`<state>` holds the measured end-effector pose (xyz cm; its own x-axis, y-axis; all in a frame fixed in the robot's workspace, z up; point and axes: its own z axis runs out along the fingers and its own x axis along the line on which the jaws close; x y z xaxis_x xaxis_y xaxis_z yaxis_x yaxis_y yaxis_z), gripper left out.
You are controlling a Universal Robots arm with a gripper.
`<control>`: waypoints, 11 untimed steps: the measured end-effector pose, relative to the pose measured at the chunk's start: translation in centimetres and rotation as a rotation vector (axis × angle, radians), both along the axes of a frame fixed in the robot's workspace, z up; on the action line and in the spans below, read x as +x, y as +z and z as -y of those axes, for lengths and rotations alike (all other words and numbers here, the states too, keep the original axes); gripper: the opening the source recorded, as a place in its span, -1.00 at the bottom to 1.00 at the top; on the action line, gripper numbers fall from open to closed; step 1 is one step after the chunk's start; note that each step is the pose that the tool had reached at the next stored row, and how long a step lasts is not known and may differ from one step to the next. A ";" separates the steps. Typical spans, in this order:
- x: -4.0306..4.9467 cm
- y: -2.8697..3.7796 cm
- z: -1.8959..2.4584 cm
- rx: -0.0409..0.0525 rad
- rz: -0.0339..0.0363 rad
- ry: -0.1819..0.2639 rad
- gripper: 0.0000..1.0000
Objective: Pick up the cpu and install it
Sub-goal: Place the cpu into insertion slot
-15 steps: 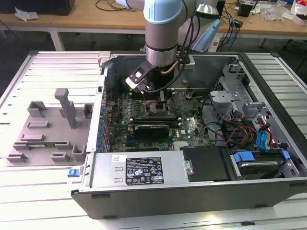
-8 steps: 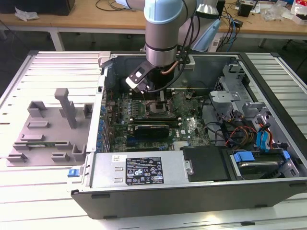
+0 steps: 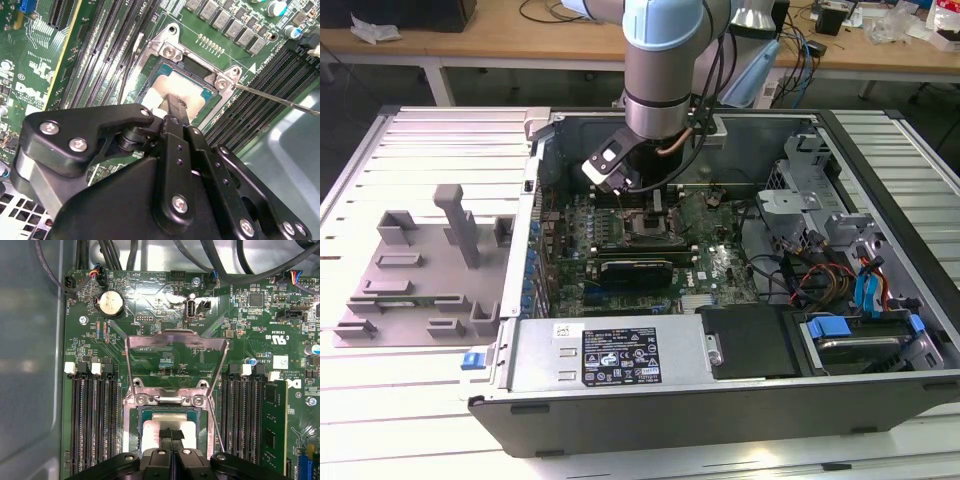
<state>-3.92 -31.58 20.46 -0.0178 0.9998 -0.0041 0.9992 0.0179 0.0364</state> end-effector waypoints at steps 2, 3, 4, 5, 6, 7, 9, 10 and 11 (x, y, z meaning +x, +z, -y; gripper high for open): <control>0.00 -0.01 -0.01 0.0003 0.0002 0.000 -0.79; 0.00 -0.02 0.00 0.0003 0.0002 0.000 -0.79; 0.00 -0.02 0.00 0.0002 0.0002 0.001 -0.79; 0.00 -0.03 0.00 0.0001 0.0001 0.006 -0.79; 0.00 -0.03 0.00 0.0001 0.0002 0.009 -0.79; 0.00 -0.03 0.00 0.0002 0.0002 0.012 -0.79; 0.00 -0.01 -0.01 0.0005 0.0003 0.012 -0.79; 0.02 0.08 -0.03 0.0019 0.0012 0.012 -0.79; 0.01 0.22 -0.02 0.0012 0.0007 0.012 -0.79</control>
